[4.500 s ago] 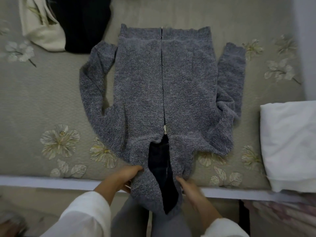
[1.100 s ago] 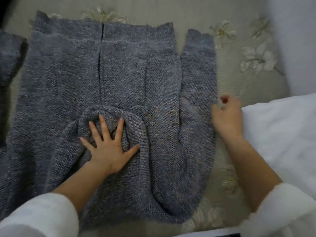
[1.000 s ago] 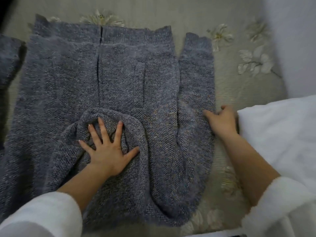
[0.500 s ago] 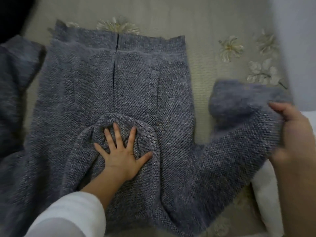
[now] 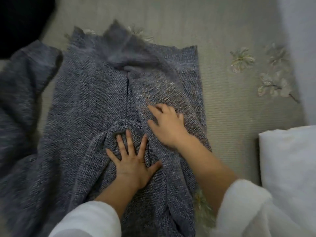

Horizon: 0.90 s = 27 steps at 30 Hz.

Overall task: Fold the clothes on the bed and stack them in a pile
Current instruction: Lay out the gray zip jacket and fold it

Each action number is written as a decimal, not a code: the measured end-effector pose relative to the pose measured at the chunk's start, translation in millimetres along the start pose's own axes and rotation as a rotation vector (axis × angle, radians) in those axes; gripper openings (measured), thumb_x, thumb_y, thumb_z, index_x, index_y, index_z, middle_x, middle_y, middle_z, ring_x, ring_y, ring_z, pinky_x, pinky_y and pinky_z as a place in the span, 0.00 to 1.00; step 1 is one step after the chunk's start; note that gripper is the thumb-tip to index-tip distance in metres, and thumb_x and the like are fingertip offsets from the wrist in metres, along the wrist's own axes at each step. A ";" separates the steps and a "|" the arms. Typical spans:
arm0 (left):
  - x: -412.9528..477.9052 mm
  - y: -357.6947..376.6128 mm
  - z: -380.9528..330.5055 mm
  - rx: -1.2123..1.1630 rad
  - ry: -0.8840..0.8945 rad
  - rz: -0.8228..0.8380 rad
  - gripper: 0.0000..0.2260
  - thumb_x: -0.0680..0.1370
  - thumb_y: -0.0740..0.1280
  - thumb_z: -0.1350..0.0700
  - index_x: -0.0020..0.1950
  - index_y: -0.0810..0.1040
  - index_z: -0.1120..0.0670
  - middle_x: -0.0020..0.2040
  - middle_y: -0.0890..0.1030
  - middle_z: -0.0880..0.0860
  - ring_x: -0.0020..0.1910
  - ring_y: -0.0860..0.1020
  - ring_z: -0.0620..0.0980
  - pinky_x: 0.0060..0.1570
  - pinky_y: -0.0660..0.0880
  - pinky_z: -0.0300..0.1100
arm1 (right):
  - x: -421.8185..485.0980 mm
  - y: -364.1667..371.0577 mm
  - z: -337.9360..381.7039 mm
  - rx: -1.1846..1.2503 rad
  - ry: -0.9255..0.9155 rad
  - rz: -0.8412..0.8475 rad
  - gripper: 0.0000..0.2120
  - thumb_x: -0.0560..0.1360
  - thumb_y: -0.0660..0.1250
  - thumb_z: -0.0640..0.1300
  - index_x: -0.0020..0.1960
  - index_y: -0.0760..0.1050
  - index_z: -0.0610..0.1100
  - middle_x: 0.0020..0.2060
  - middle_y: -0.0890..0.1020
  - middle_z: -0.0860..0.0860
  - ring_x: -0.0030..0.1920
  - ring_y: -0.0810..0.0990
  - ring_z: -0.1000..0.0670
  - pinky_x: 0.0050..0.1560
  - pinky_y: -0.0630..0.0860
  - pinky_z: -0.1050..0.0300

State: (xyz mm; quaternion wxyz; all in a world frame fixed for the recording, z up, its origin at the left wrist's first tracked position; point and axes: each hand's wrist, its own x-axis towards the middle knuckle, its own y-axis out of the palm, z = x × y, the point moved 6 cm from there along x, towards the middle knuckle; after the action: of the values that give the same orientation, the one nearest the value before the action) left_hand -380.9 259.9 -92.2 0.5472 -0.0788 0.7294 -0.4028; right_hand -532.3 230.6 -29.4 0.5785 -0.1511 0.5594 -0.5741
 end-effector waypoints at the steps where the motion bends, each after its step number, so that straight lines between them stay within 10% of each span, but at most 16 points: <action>1: 0.2 0.1 0.0 -0.001 0.000 -0.001 0.41 0.56 0.30 0.23 0.54 0.10 0.43 0.61 0.13 0.59 0.59 0.15 0.64 0.56 0.27 0.73 | -11.4 7.2 -5.5 0.022 -0.009 -0.064 0.25 0.81 0.53 0.55 0.77 0.55 0.55 0.75 0.58 0.51 0.74 0.53 0.48 0.70 0.53 0.40; 8: 1.9 1.1 1.2 0.002 0.000 -0.038 0.43 0.66 0.40 0.23 0.54 0.10 0.44 0.61 0.13 0.60 0.59 0.15 0.64 0.57 0.28 0.73 | -105.1 49.6 -42.9 0.201 0.090 -0.115 0.29 0.78 0.51 0.64 0.77 0.51 0.58 0.75 0.54 0.59 0.73 0.47 0.58 0.72 0.50 0.50; 12: -2.4 -3.4 0.7 -0.034 0.052 -0.039 0.43 0.68 0.46 0.24 0.62 0.16 0.42 0.62 0.13 0.57 0.62 0.17 0.63 0.61 0.30 0.72 | -138.8 44.8 -55.7 0.404 0.086 -0.276 0.24 0.78 0.61 0.56 0.72 0.67 0.52 0.66 0.67 0.58 0.69 0.61 0.56 0.71 0.60 0.51; 16: -38.6 -9.5 -1.0 -0.298 0.136 -0.267 0.32 0.76 0.53 0.34 0.76 0.47 0.42 0.76 0.32 0.51 0.74 0.30 0.52 0.68 0.34 0.64 | -147.6 21.2 -101.8 0.554 0.290 -0.593 0.15 0.77 0.66 0.42 0.63 0.73 0.45 0.55 0.74 0.53 0.57 0.73 0.53 0.61 0.72 0.50; 20: -105.6 -5.2 -34.4 -0.482 0.238 -0.450 0.16 0.75 0.52 0.36 0.52 0.70 0.44 0.53 0.72 0.45 0.58 0.68 0.46 0.60 0.58 0.47 | -131.0 22.5 -134.0 0.678 0.381 -0.442 0.14 0.75 0.68 0.43 0.61 0.75 0.46 0.53 0.76 0.53 0.55 0.75 0.54 0.59 0.71 0.57; 24: -118.4 15.9 -74.1 -0.437 0.111 -0.102 0.33 0.68 0.47 0.24 0.39 0.73 0.52 0.38 0.79 0.49 0.41 0.78 0.54 0.44 0.73 0.47 | -123.7 28.3 -128.8 0.795 0.262 -0.260 0.01 0.75 0.70 0.44 0.46 0.80 0.48 0.43 0.82 0.53 0.45 0.79 0.54 0.44 0.73 0.69; 27: -109.6 11.4 -82.0 -0.441 0.057 -0.095 0.25 0.72 0.58 0.33 0.33 0.71 0.54 0.33 0.75 0.49 0.37 0.74 0.55 0.37 0.69 0.44 | -128.3 18.3 -134.3 0.858 0.236 -0.237 0.06 0.74 0.70 0.45 0.39 0.81 0.50 0.45 0.82 0.52 0.48 0.79 0.55 0.51 0.72 0.62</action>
State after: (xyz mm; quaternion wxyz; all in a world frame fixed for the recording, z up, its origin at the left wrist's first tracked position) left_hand -405.3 369.4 -13.1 0.4764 -0.2194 0.8104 -0.2612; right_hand -596.8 405.8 -27.7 0.4513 0.1056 0.3118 -0.8294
